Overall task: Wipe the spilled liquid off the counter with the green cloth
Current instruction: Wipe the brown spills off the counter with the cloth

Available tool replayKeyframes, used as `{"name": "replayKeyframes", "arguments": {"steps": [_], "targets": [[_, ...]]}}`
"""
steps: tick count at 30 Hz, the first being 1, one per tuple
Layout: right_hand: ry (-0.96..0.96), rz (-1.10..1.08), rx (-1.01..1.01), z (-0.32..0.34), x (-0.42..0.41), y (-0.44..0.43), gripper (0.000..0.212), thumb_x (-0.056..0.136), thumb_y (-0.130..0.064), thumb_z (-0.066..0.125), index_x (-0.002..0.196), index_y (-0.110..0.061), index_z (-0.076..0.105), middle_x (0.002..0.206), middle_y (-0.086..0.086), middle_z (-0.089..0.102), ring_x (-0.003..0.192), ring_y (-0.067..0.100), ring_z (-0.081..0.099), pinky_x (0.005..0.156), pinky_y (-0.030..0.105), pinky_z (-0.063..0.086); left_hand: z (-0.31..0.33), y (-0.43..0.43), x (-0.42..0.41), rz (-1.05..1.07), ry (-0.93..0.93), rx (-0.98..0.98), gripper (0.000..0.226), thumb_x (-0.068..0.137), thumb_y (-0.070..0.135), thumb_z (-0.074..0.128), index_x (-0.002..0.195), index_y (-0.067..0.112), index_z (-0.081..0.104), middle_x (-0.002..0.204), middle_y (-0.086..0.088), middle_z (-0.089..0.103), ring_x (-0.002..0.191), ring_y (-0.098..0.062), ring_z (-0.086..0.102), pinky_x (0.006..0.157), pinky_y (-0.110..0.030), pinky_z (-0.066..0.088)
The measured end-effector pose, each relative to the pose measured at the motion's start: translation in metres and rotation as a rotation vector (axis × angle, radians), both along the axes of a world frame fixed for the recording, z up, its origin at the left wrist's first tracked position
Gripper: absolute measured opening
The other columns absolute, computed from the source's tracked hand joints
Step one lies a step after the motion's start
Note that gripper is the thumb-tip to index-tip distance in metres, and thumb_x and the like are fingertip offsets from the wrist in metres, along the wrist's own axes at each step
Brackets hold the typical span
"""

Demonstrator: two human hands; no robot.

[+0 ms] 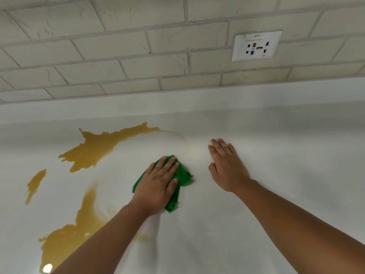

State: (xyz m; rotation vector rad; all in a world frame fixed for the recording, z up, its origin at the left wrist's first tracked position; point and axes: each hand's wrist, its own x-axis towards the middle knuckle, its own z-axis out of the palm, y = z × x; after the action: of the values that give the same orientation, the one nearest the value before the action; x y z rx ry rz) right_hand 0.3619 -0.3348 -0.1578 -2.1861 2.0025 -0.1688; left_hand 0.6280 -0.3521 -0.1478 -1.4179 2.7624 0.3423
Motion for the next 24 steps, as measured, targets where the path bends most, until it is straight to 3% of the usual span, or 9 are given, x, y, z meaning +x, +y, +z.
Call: {"name": "replayKeyframes", "arguments": {"steps": [3, 7, 13, 18, 21, 24], "targets": [[0.012, -0.003, 0.002, 0.000, 0.001, 0.001, 0.079, 0.087, -0.040, 0.001, 0.156, -0.007, 0.020, 0.166, 0.009, 0.008, 0.153, 0.024, 0.001, 0.124, 0.044, 0.004, -0.001, -0.038, 0.015, 0.228, -0.013, -0.019, 0.065, 0.098, 0.052, 0.008, 0.156, 0.024, 0.020, 0.164, 0.008, 0.009, 0.152, -0.017, 0.003, 0.122, -0.039, 0.007], [0.000, -0.001, -0.005, -0.001, 0.001, 0.001, 0.079, 0.087, -0.040, 0.001, 0.155, -0.007, 0.022, 0.165, 0.009, 0.010, 0.153, 0.024, 0.002, 0.124, 0.044, 0.005, 0.000, -0.097, -0.032, 0.392, -0.074, 0.040, 0.058, 0.104, 0.042, 0.015, 0.157, 0.018, 0.012, 0.165, 0.001, 0.004, 0.152, -0.024, -0.002, 0.122, -0.048, 0.004], [-0.043, -0.017, -0.011, -0.001, -0.001, 0.000, 0.083, 0.083, -0.040, 0.003, 0.155, -0.005, 0.024, 0.164, 0.010, 0.014, 0.153, 0.023, 0.005, 0.124, 0.042, 0.005, 0.000, -0.081, -0.094, 0.152, -0.047, 0.020, 0.057, 0.105, 0.044, 0.015, 0.157, 0.022, 0.013, 0.165, 0.005, 0.006, 0.152, -0.020, -0.002, 0.122, -0.045, 0.003], [-0.012, 0.003, 0.026, 0.001, 0.001, 0.001, 0.088, 0.079, -0.044, -0.004, 0.156, -0.005, 0.015, 0.166, 0.010, 0.004, 0.153, 0.024, -0.003, 0.124, 0.043, 0.000, -0.001, -0.017, -0.048, -0.068, 0.026, 0.035, 0.063, 0.098, 0.053, 0.007, 0.157, 0.031, 0.015, 0.162, 0.016, 0.006, 0.151, -0.009, -0.007, 0.123, -0.037, 0.000], [-0.010, 0.003, 0.026, -0.001, 0.000, 0.001, 0.086, 0.080, -0.041, -0.001, 0.156, -0.004, 0.016, 0.166, 0.010, 0.005, 0.153, 0.024, -0.002, 0.124, 0.043, 0.001, -0.001, -0.008, -0.011, 0.032, 0.018, 0.017, 0.066, 0.096, 0.056, 0.005, 0.156, 0.032, 0.017, 0.162, 0.017, 0.006, 0.150, -0.006, -0.007, 0.122, -0.030, -0.002], [-0.034, -0.010, -0.002, -0.003, 0.000, 0.000, 0.084, 0.082, -0.039, 0.002, 0.155, -0.004, 0.021, 0.165, 0.011, 0.009, 0.153, 0.024, 0.001, 0.124, 0.044, 0.003, -0.002, -0.042, -0.008, 0.276, -0.018, -0.001, 0.063, 0.100, 0.051, 0.008, 0.157, 0.025, 0.015, 0.164, 0.008, 0.007, 0.152, -0.015, -0.002, 0.123, -0.039, 0.005]]}}
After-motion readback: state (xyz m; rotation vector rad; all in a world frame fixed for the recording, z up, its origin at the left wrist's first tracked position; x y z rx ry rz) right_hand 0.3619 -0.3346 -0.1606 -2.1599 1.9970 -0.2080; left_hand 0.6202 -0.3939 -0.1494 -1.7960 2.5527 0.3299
